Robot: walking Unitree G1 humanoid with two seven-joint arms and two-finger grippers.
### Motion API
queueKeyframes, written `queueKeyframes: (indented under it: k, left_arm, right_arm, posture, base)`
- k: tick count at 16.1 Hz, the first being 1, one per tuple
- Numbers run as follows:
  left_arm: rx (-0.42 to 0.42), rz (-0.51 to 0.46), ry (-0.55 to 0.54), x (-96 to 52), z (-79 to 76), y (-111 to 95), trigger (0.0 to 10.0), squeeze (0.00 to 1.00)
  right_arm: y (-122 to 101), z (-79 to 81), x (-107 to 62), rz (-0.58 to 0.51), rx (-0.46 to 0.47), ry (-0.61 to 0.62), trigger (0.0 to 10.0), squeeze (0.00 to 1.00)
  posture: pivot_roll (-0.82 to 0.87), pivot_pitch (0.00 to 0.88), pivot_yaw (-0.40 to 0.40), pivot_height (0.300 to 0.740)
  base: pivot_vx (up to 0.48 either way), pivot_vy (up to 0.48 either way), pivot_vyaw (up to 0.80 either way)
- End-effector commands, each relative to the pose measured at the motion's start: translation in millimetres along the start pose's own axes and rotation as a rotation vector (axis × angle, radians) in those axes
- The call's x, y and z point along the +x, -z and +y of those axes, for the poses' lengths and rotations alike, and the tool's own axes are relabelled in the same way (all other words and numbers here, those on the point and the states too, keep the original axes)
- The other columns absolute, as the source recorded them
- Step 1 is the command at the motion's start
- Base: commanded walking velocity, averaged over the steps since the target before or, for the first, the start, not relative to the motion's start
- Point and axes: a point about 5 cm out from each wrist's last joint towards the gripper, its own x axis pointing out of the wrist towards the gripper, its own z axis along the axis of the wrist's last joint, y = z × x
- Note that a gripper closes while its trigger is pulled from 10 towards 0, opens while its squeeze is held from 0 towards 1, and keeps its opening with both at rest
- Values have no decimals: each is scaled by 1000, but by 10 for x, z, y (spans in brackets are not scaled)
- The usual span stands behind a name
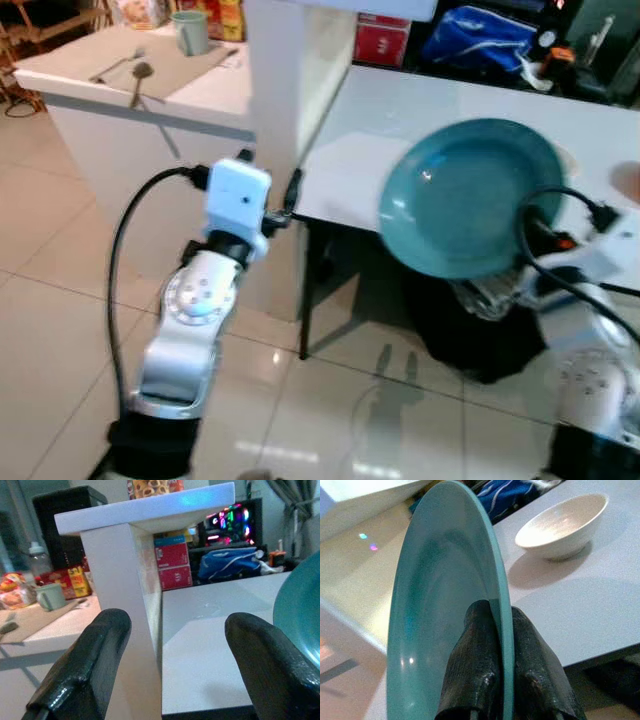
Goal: Setting the table
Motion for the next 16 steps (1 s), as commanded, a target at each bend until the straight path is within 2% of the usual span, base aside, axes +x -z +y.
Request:
queueKeyframes:
  k: [1,3,6,7,8,10,12,16]
  left_arm:
    - [-4,-18,15,14,-34,-32,10000,0]
    - [-3,-17,14,16,-33,-25,10000,0]
    - [-59,25,19,30,-43,27,10000,0]
    - [-60,25,38,24,-51,34,10000,0]
    - [-53,22,65,2,-67,47,10000,0]
    - [-48,41,80,-33,-79,91,10000,0]
    - [-41,43,86,-44,-77,97,10000,0]
    - [-42,48,99,-54,-66,96,10000,0]
  right_arm:
    - [-57,-7,1,-13,15,-2,10000,0]
    - [-1,-23,9,17,1,2,10000,0]
    - [208,10,-23,137,90,-20,10000,0]
    - [262,8,-32,165,94,-14,10000,0]
    - [335,-5,-38,185,60,-1,10000,0]
    - [418,44,-44,221,110,-33,10000,0]
    - [456,66,-43,238,112,-41,10000,0]
    - [597,146,-43,314,132,-86,10000,0]
  posture:
    - [105,2,-9,740]
    - [105,0,-8,740]
    - [107,0,-4,740]
    - [107,0,-4,740]
    - [106,0,-3,740]
    - [110,0,-1,740]
    - [110,0,0,740]
    - [116,0,2,740]
  base:
    - [0,-480,0]
    - [0,-480,0]
    - [0,0,0]
    - [0,0,0]
    - [0,0,0]
    - [287,0,-622]
    - [379,0,-775]
    - [398,0,0]
